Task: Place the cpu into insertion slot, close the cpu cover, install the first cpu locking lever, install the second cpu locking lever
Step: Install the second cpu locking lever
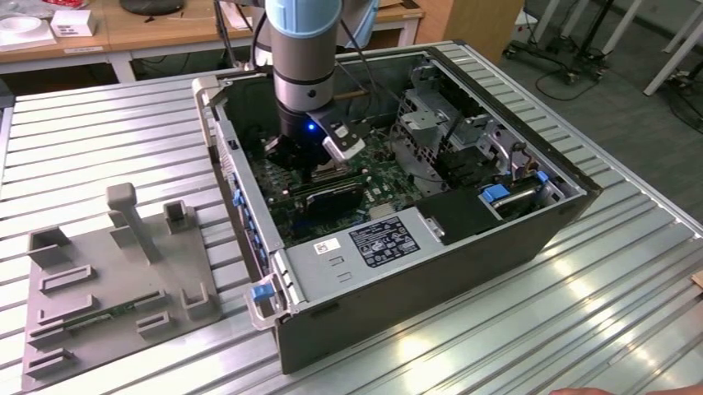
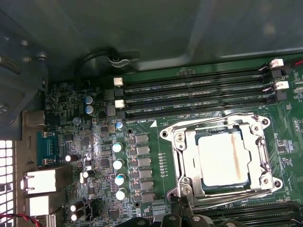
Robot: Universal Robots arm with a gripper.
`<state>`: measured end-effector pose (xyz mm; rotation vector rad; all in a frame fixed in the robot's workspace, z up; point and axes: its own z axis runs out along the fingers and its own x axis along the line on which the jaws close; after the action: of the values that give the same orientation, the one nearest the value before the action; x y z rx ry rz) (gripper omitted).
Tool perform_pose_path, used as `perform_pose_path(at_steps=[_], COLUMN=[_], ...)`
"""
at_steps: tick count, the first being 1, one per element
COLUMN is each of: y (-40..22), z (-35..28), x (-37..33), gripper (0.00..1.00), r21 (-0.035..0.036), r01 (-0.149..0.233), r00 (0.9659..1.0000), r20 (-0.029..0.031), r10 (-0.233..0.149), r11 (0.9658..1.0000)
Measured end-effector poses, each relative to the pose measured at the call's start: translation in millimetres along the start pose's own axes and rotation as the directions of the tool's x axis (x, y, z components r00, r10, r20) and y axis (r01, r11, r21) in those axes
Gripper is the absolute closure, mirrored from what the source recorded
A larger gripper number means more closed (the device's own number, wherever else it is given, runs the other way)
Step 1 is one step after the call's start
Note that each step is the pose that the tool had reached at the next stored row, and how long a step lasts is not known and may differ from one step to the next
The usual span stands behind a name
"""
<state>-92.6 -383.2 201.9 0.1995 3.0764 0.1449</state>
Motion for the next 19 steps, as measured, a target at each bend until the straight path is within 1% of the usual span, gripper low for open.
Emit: perform_pose_path(at_steps=[4, 12, 17, 19], y=[0.3, 0.0, 0.0, 0.0], z=[0.4, 2.4, 2.8, 3.2], x=[0.1, 2.1, 2.5, 2.9], gripper=[0.89, 0.89, 0.89, 0.89], r21=[-0.0037, -0.0192, -0.0199, -0.0214], r01=[0.000, -0.001, -0.001, -0.001], r00=[1.0000, 1.0000, 1.0000, 1.0000], r20=[-0.0005, -0.0025, -0.0026, -0.0027], r10=[0.000, 0.001, 0.001, 0.001], r11=[1.0000, 0.9998, 0.9998, 0.9998])
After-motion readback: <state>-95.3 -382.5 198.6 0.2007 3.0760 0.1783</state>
